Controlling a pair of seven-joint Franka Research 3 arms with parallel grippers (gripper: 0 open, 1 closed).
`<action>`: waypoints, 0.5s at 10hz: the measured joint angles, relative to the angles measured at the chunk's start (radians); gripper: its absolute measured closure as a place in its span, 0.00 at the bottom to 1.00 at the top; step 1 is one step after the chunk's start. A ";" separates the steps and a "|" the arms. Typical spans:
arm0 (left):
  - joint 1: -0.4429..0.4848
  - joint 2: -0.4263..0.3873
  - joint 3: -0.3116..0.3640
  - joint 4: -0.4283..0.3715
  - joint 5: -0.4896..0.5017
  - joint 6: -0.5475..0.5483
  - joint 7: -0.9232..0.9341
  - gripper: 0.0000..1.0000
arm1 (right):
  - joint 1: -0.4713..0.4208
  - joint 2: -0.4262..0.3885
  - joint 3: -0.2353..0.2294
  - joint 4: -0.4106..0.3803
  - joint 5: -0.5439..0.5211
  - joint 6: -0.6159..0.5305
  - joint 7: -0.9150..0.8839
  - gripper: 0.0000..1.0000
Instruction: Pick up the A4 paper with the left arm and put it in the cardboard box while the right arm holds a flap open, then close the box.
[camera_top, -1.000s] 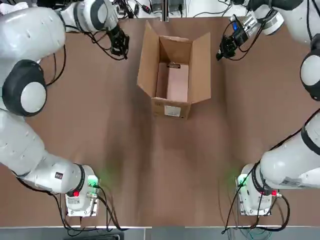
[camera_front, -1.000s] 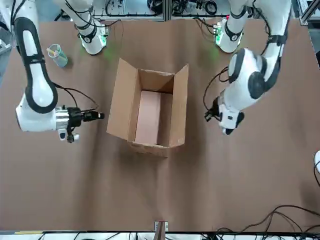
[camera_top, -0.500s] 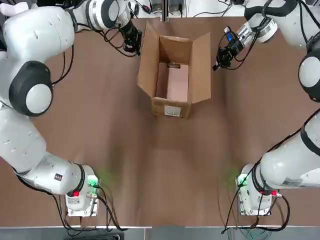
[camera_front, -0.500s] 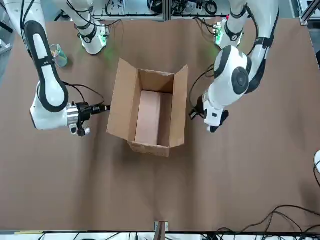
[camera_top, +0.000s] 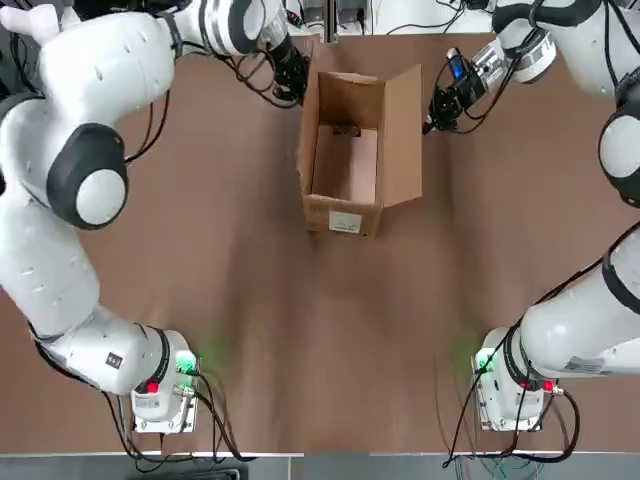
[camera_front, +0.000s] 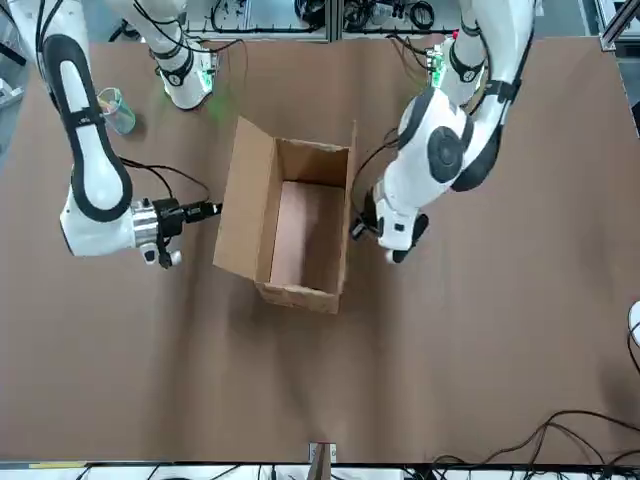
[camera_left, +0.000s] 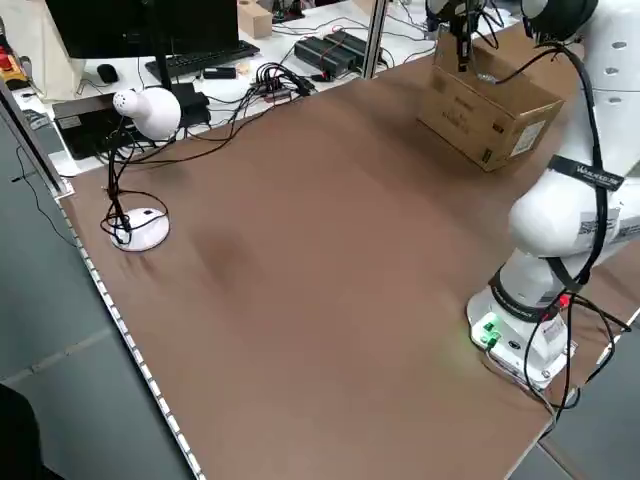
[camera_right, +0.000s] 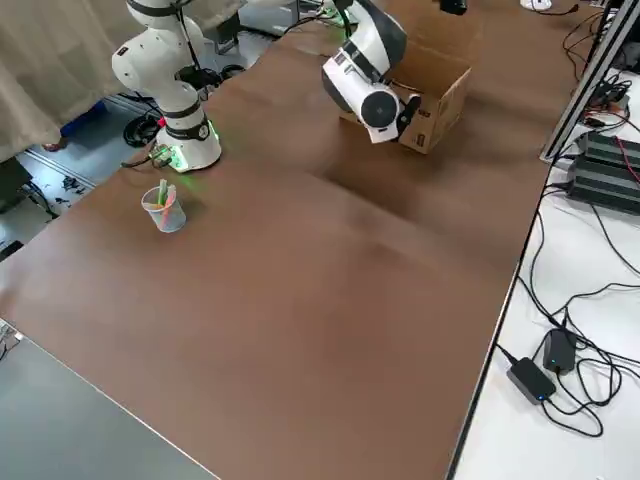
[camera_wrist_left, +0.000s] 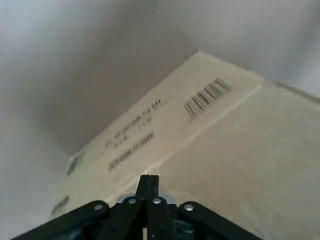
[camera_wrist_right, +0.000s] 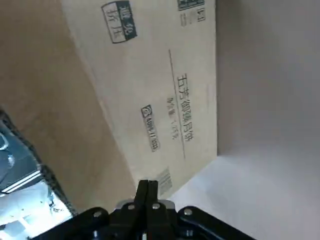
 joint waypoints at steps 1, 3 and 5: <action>-0.016 0.020 0.000 0.020 0.000 0.002 -0.026 0.99 | 0.024 -0.002 0.000 0.000 0.029 0.004 0.014 0.99; -0.025 0.030 0.001 0.037 0.000 0.002 -0.051 0.99 | 0.081 -0.005 0.001 0.001 0.064 0.056 0.049 0.99; -0.033 0.037 0.001 0.037 0.001 0.016 -0.062 0.99 | 0.122 -0.006 0.001 0.003 0.087 0.114 0.079 0.99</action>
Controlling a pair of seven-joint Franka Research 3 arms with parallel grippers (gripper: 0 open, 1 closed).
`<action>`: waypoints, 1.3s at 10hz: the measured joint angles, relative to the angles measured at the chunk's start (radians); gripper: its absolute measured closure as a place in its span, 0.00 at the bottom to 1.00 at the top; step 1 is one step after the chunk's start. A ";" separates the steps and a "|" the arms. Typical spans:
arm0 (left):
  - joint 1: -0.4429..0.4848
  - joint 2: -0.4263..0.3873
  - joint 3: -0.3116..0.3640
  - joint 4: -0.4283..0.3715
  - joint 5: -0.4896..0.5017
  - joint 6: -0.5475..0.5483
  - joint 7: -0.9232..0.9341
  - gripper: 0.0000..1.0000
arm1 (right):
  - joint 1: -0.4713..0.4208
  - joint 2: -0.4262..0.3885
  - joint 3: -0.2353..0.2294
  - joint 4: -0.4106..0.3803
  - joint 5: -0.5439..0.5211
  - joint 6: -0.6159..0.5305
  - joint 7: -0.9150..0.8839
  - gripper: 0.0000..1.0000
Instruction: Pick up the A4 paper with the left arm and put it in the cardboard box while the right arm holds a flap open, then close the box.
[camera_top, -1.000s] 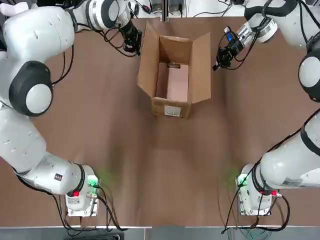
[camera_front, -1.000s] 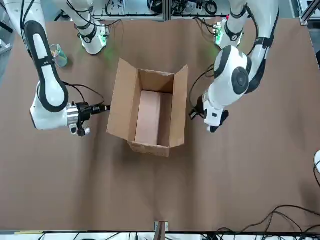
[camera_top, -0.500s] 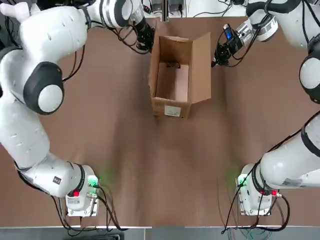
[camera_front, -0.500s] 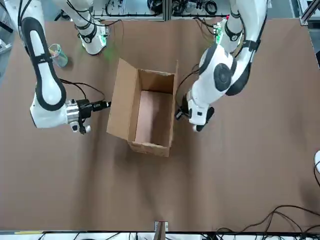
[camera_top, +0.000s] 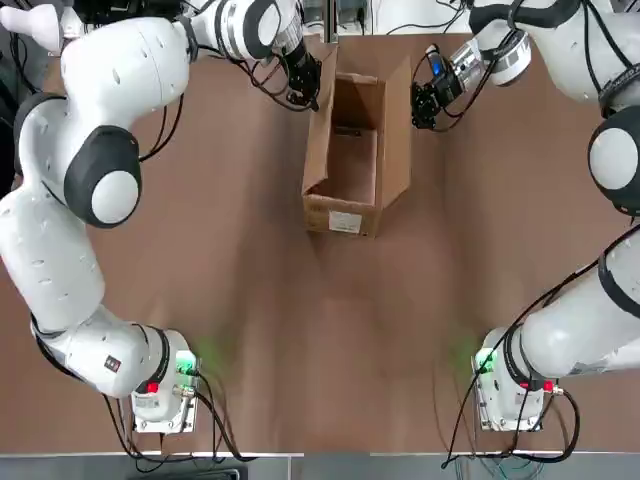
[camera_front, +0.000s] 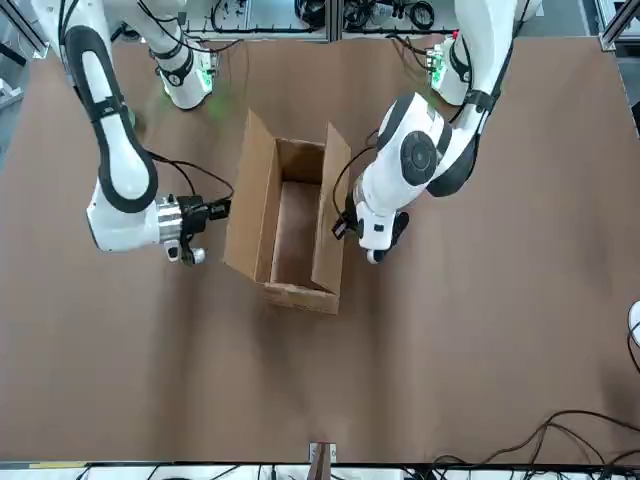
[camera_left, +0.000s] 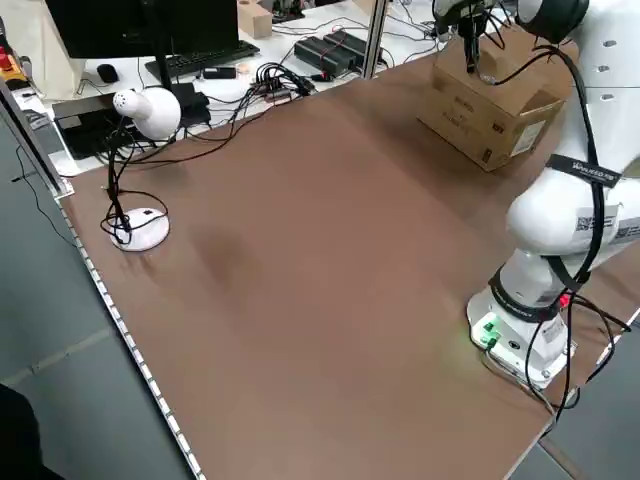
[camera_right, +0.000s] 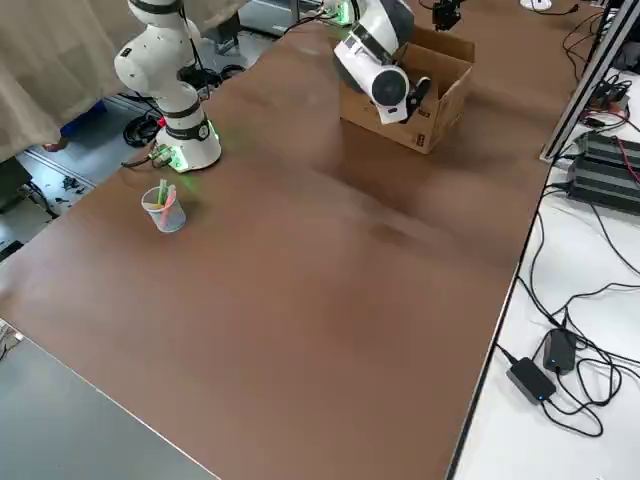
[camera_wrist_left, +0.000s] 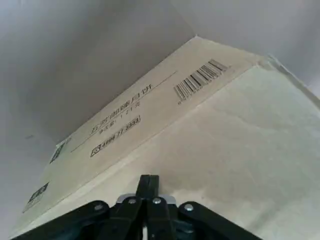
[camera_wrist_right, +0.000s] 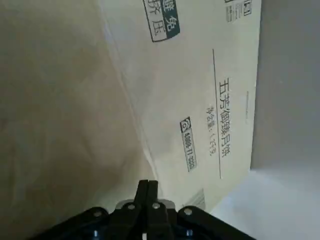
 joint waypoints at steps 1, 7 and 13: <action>-0.010 0.009 0.000 0.000 0.002 0.020 -0.014 0.99 | 0.013 0.000 0.000 0.004 0.007 0.015 0.015 0.99; -0.060 0.052 0.007 0.002 0.023 0.108 -0.064 0.99 | 0.087 -0.004 0.000 0.042 0.027 0.095 0.120 0.99; -0.085 0.067 0.008 0.010 0.091 0.148 -0.136 0.99 | 0.172 -0.004 0.000 0.046 0.027 0.234 0.159 0.99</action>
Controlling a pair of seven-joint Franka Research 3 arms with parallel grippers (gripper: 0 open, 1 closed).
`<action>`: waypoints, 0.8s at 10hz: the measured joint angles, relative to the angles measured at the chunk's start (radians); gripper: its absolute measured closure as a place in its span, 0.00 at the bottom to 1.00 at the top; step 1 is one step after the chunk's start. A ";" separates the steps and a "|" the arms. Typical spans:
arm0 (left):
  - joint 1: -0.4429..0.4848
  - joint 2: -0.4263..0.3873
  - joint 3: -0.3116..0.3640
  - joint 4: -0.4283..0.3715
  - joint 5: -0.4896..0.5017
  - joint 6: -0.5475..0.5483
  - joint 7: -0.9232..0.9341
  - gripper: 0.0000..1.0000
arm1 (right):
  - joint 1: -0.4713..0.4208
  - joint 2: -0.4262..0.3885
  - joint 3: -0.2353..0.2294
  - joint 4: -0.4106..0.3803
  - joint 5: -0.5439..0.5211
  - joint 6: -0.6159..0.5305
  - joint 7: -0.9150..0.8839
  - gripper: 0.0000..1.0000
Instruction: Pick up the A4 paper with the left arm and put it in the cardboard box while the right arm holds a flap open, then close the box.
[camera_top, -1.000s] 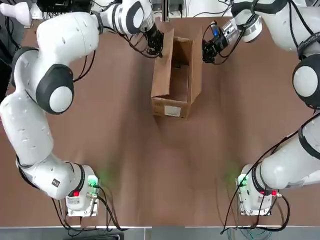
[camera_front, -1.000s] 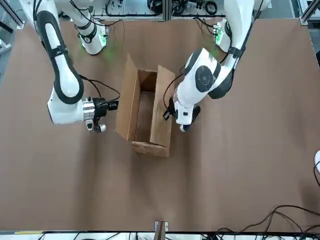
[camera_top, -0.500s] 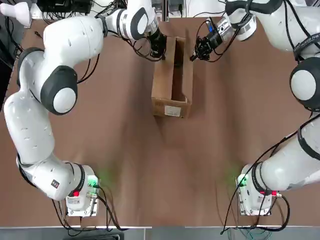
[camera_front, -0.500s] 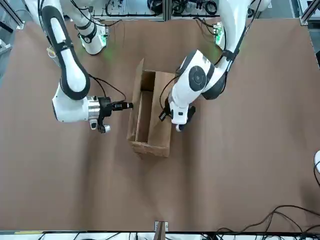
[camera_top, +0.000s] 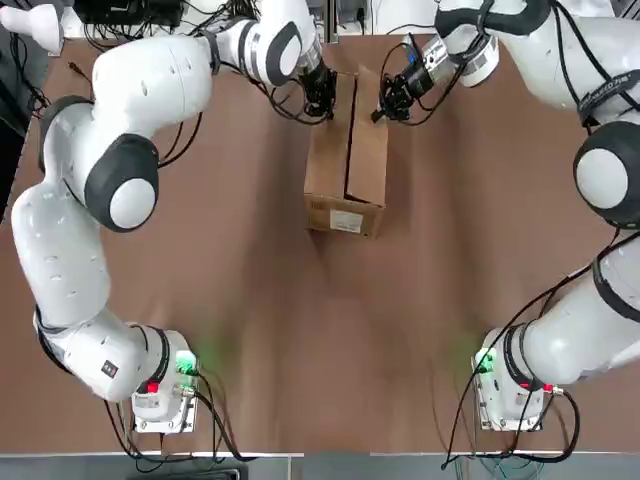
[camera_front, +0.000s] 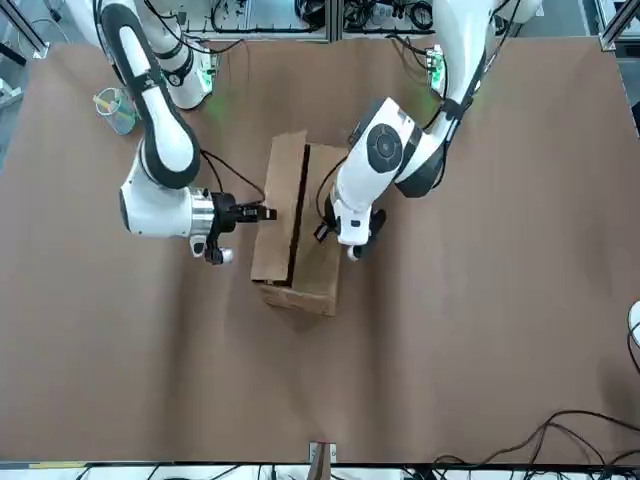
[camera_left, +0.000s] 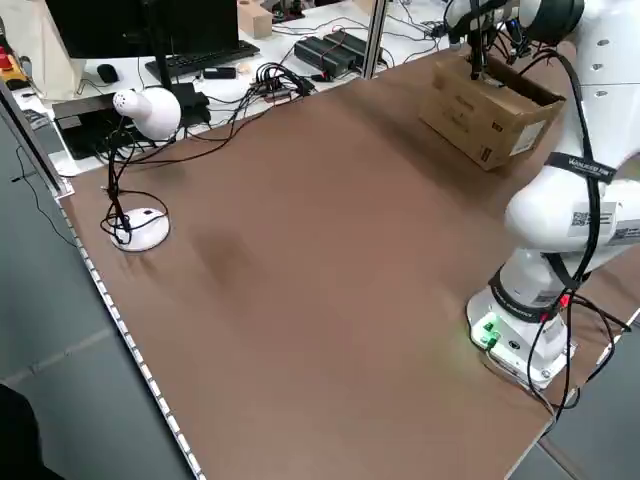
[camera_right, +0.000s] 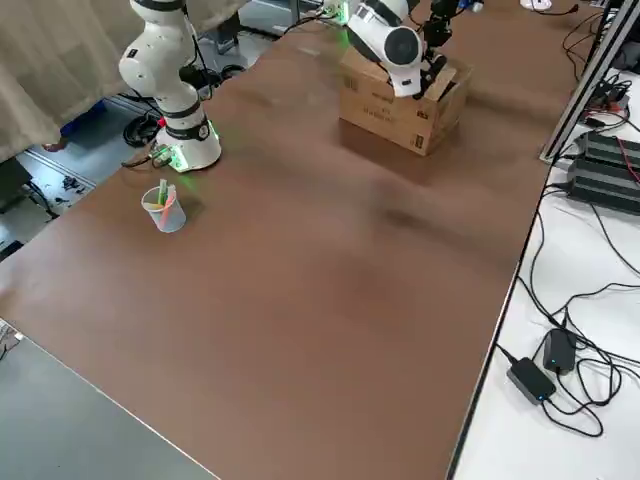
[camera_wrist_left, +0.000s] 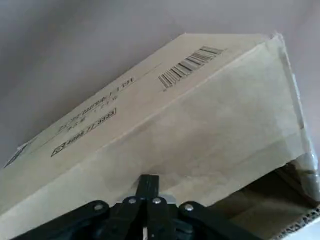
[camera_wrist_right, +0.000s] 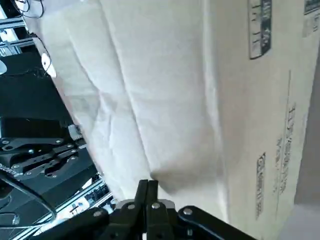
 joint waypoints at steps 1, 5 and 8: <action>-0.003 0.001 0.000 0.001 0.012 0.000 -0.007 0.99 | 0.015 0.002 0.000 -0.001 0.000 0.028 0.007 0.99; -0.015 0.009 0.002 0.007 0.060 -0.001 -0.037 0.99 | 0.047 0.021 0.000 -0.006 0.000 0.093 0.012 0.99; -0.024 0.020 0.002 0.013 0.093 -0.002 -0.048 0.99 | 0.048 0.022 0.000 -0.006 0.000 0.096 0.013 0.99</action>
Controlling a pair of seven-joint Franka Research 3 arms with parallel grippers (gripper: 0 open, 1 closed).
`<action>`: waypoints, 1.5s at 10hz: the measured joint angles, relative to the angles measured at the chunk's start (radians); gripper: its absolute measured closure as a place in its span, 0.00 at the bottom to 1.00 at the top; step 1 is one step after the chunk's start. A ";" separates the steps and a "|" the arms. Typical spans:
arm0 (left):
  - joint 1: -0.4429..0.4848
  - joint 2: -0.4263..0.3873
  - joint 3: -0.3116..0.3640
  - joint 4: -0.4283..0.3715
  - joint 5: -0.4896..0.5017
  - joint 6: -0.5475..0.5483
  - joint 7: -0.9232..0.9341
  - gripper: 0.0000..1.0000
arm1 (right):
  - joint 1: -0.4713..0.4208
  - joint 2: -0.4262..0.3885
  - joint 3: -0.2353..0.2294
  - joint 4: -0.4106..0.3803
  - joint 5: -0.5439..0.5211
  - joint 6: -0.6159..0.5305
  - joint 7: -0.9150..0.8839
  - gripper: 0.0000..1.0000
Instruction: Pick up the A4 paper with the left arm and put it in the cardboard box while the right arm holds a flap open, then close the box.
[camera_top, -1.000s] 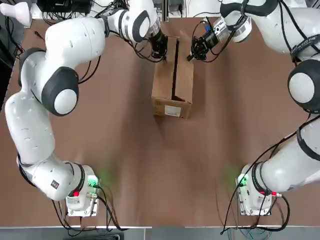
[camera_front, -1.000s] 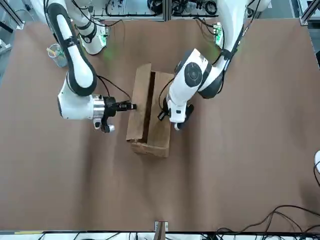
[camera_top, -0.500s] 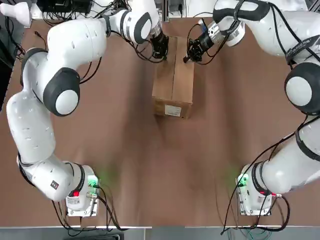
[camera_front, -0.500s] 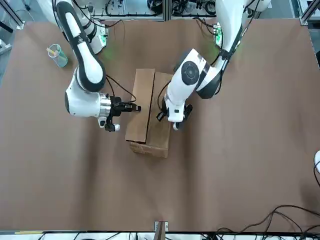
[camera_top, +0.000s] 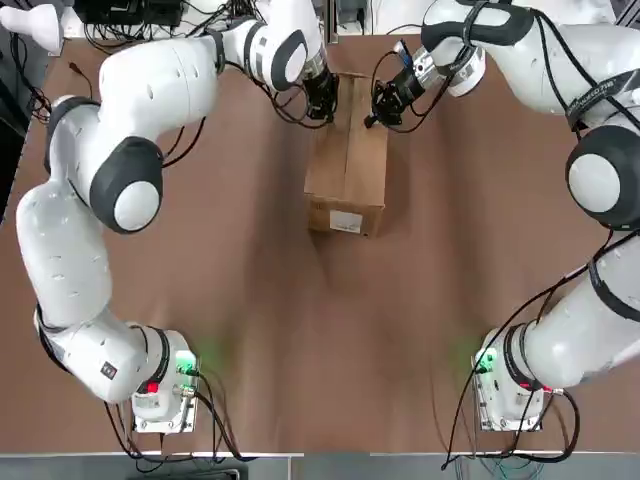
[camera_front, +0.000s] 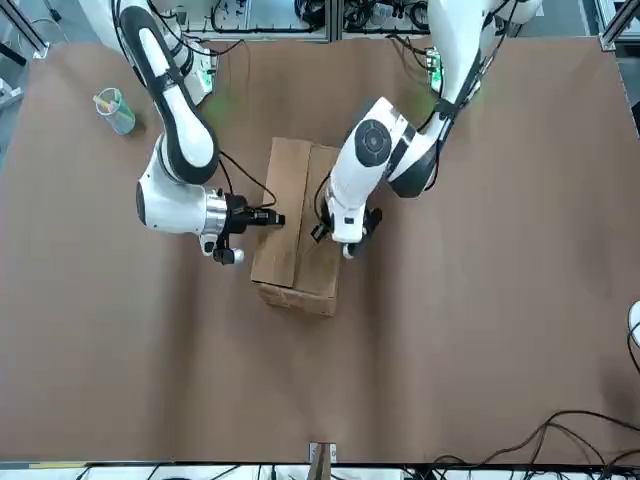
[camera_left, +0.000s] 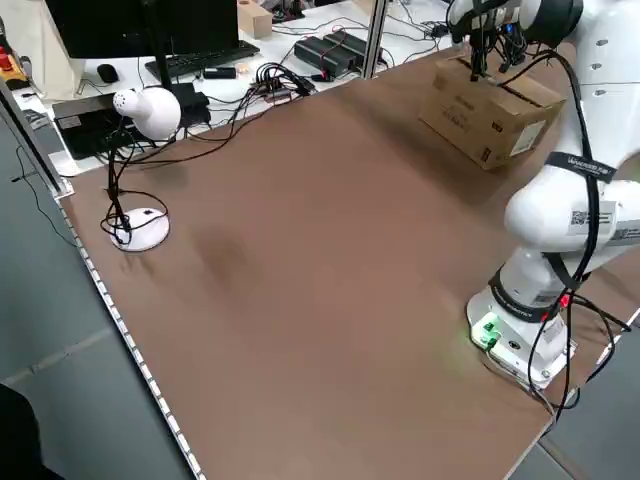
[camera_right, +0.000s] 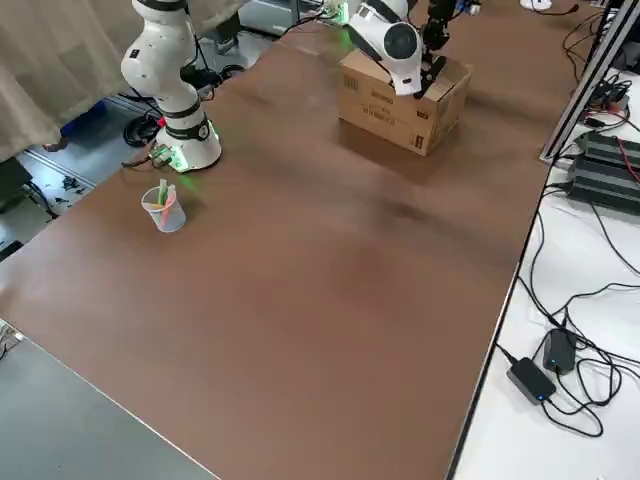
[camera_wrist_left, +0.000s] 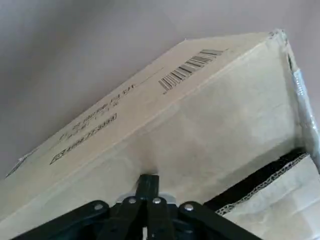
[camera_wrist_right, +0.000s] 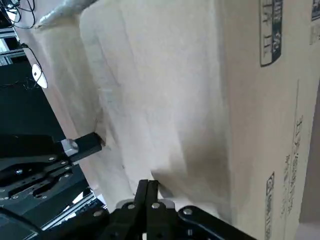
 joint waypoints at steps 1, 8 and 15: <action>-0.002 0.003 0.000 0.002 0.007 -0.001 -0.004 0.99 | 0.000 0.000 0.000 0.000 0.000 0.000 0.000 0.99; -0.003 0.007 0.002 0.019 0.011 -0.010 -0.011 0.97 | 0.002 0.002 0.000 -0.001 0.001 0.009 0.002 0.99; 0.024 -0.006 0.037 0.094 0.011 -0.038 -0.012 0.29 | 0.010 0.005 -0.001 0.001 0.014 0.030 0.002 0.97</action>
